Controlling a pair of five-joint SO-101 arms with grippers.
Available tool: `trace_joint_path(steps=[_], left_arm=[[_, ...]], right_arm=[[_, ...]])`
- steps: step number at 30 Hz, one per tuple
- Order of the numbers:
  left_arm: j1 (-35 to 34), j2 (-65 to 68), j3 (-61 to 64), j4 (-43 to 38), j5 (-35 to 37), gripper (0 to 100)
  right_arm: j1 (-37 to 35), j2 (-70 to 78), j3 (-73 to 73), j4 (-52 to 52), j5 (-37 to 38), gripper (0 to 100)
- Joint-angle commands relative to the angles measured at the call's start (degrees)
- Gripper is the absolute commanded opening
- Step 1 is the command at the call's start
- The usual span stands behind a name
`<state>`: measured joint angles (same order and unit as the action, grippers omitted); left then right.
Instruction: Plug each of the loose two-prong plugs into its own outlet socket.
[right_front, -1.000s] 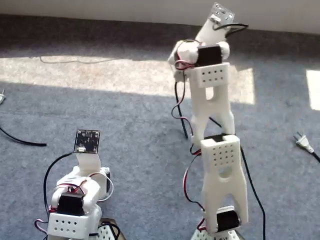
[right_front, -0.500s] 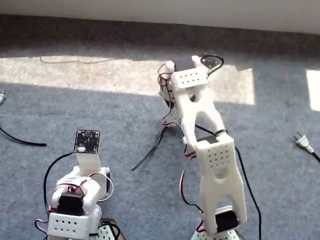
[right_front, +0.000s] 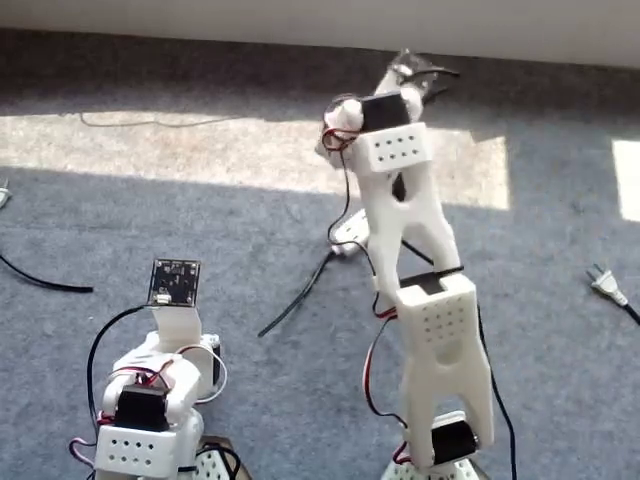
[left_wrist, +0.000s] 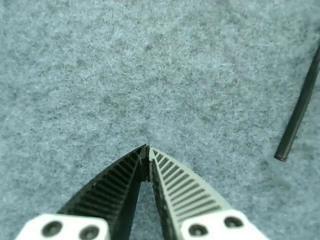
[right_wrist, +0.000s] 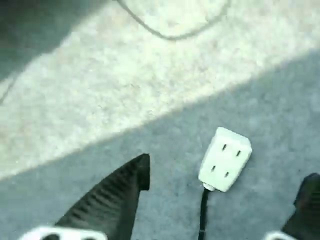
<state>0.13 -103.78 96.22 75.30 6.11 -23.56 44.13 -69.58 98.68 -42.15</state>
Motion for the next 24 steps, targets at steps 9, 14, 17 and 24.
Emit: trace_joint_path(steps=[9,14,17,24], left_arm=[[-2.1,-0.4,0.7,0.3,-0.4,1],[-6.0,-0.4,0.7,0.3,-0.4,1],[-5.9,-0.4,0.7,0.3,-0.4,1],[-5.9,-0.4,0.7,0.3,-0.4,1]], right_arm=[[15.9,-34.9,-2.1,2.5,25.3,43.2],[35.0,-48.7,14.9,2.5,41.3,43.2],[45.4,-53.2,28.3,2.2,57.4,43.2],[59.2,-53.9,56.8,-1.7,97.2,43.2]])
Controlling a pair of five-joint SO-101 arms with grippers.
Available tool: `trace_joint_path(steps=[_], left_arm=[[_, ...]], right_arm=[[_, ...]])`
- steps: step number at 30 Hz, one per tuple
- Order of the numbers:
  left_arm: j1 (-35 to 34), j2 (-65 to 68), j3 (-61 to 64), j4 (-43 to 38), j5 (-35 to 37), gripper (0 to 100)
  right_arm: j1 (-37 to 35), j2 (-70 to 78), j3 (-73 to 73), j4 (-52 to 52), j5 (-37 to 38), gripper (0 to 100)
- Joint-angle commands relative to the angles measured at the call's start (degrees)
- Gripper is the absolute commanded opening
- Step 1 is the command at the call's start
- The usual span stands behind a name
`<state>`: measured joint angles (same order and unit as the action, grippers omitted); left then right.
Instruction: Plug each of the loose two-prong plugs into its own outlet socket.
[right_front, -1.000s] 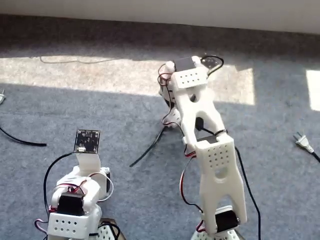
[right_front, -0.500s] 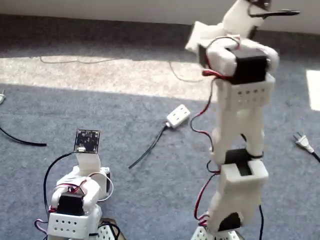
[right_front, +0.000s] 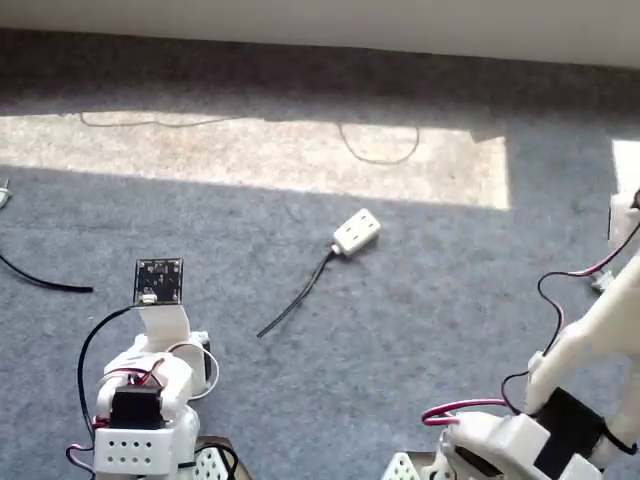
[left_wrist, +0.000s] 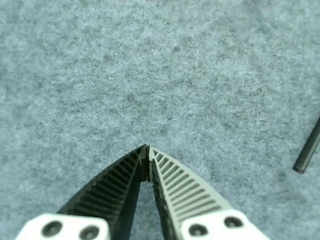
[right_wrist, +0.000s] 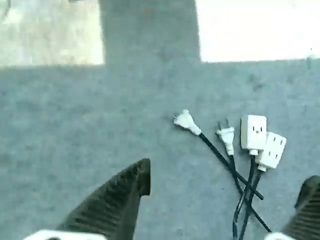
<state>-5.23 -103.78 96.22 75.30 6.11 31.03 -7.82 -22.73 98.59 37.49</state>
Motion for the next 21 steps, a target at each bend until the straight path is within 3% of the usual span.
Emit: trace_joint_path(steps=[1,11,18,21], left_arm=[[-0.7,-0.4,0.7,0.3,-0.4,1],[-0.7,-0.4,0.7,0.3,-0.4,1],[-0.7,-0.4,0.7,0.3,-0.4,1],[-0.7,-0.4,0.7,0.3,-0.4,1]], right_arm=[[5.8,-2.0,13.4,-3.6,20.8,43.2],[8.7,-1.9,41.2,-29.5,43.7,43.1],[8.7,3.6,43.4,-35.1,52.0,38.0],[10.2,10.8,37.7,-37.9,51.5,37.9]])
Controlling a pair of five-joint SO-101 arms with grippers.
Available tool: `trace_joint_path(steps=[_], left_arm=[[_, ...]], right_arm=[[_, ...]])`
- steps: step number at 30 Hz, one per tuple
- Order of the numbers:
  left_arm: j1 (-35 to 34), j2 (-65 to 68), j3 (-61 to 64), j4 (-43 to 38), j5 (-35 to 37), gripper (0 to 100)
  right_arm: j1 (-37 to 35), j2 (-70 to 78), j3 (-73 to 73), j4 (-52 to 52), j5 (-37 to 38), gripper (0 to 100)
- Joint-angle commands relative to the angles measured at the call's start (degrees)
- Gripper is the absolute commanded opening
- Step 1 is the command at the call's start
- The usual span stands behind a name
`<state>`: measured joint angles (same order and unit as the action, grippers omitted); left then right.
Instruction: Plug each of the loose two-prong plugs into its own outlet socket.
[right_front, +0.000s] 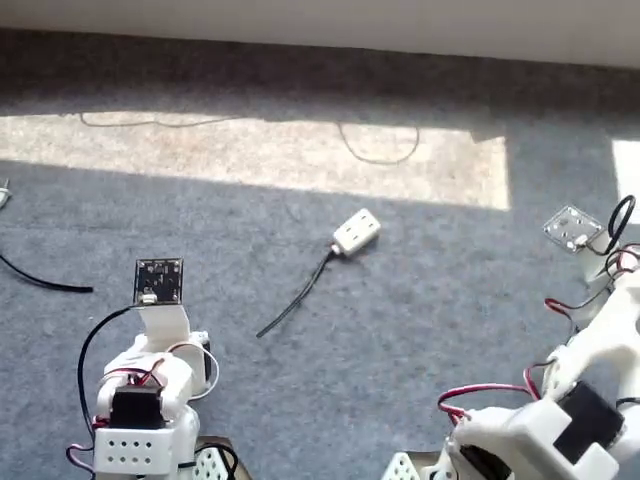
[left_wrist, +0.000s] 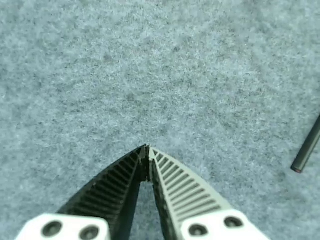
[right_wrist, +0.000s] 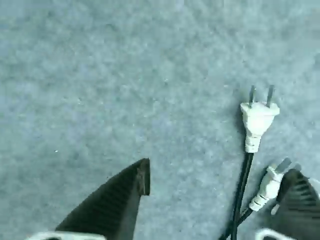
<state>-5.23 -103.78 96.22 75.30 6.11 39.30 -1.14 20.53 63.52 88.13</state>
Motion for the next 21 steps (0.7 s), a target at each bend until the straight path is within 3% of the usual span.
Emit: trace_joint_path(steps=[1,9,13,16,20,21], left_arm=[[-0.6,-0.4,0.7,0.3,-0.4,1],[-0.4,-0.4,0.7,0.3,-0.4,1],[-0.4,-0.4,0.7,0.3,-0.4,1],[-0.4,-0.4,0.7,0.3,-0.4,1],[-0.4,-0.4,0.7,0.3,-0.4,1],[-0.4,-0.4,0.7,0.3,-0.4,1]], right_arm=[[2.4,7.0,-8.3,-3.4,0.5,37.9],[4.4,30.5,-34.9,8.0,-0.3,37.8],[3.0,39.3,-47.5,10.0,-6.7,37.4],[2.0,44.4,-54.5,10.2,-9.2,27.9],[0.6,48.0,-60.4,10.2,-15.0,3.4],[0.0,48.2,-61.4,10.2,-17.4,3.5]])
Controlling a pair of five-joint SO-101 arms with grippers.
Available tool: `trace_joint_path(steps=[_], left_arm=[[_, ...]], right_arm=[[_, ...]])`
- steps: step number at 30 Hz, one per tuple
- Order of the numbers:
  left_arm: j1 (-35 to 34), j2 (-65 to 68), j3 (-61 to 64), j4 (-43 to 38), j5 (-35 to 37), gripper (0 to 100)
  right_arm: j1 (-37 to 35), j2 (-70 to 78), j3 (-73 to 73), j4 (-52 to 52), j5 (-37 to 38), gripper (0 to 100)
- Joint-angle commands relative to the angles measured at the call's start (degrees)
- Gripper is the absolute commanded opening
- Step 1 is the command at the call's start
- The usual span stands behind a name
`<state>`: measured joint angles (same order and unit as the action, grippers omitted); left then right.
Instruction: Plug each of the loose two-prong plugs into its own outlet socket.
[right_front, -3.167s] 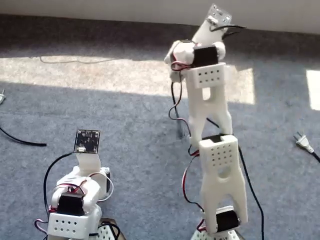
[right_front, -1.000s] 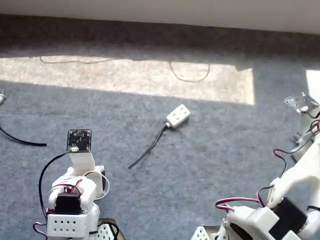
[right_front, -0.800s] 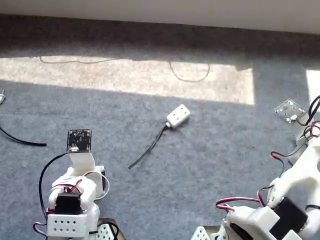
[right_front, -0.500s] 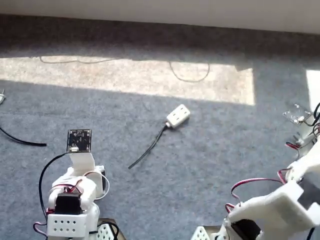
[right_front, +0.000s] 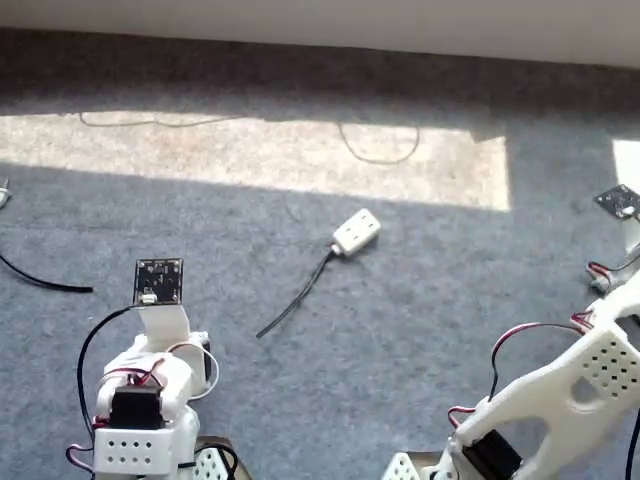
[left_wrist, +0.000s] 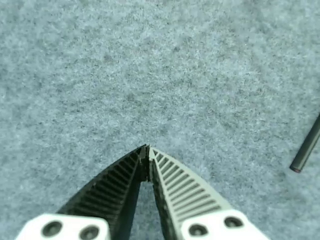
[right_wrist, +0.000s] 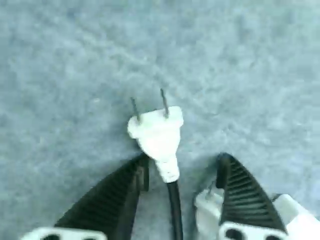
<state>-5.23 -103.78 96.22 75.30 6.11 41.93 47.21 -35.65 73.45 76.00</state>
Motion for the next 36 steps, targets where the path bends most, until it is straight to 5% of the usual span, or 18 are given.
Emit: trace_joint_path(steps=[1,9,15,21,24,31,36], left_arm=[[-0.4,-0.4,0.7,0.3,-0.4,1],[-0.4,-0.4,0.7,0.3,-0.4,1],[-0.4,-0.4,0.7,0.3,-0.4,1],[-0.4,-0.4,0.7,0.3,-0.4,1],[-0.4,-0.4,0.7,0.3,-0.4,1],[-0.4,-0.4,0.7,0.3,-0.4,1],[-0.4,-0.4,0.7,0.3,-0.4,1]], right_arm=[[-2.9,-0.1,-5.9,0.3,-7.4,4.4],[-6.5,-0.2,-15.6,11.5,-11.0,0.5],[-11.3,-0.3,-38.5,28.3,-15.7,0.5],[-17.3,-0.3,-61.0,27.8,-54.8,0.9],[-21.0,-1.6,-67.0,27.8,-67.0,0.9],[-33.4,-16.9,-49.3,27.9,-91.8,0.9],[-53.7,-32.9,-25.1,27.8,-100.4,0.9]])
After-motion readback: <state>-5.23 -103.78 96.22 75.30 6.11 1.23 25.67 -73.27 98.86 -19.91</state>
